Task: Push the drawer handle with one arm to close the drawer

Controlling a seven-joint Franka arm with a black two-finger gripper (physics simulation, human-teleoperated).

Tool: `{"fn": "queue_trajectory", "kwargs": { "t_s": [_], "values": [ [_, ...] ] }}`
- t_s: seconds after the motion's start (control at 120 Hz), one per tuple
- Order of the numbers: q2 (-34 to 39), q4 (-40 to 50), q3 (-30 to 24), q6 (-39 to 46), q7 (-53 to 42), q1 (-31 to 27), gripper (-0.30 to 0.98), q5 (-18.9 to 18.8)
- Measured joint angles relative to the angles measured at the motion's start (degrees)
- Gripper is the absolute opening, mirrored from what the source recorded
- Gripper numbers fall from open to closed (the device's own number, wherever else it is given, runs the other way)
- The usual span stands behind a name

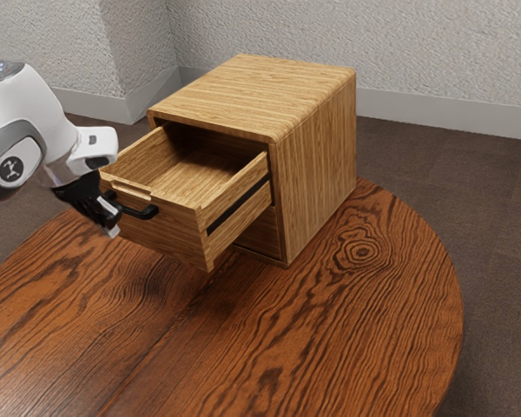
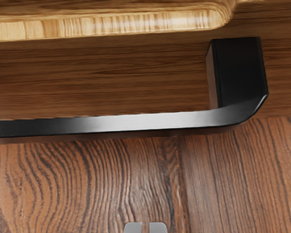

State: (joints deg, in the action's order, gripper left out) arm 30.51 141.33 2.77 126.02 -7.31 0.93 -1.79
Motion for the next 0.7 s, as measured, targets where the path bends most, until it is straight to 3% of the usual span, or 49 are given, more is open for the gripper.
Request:
{"fn": "queue_trajectory", "kwargs": {
  "t_s": [0.7],
  "values": [
    [-12.02, -9.34, 2.11, 2.67, -1.23, 0.50, -0.10, -0.50]
  ]
}}
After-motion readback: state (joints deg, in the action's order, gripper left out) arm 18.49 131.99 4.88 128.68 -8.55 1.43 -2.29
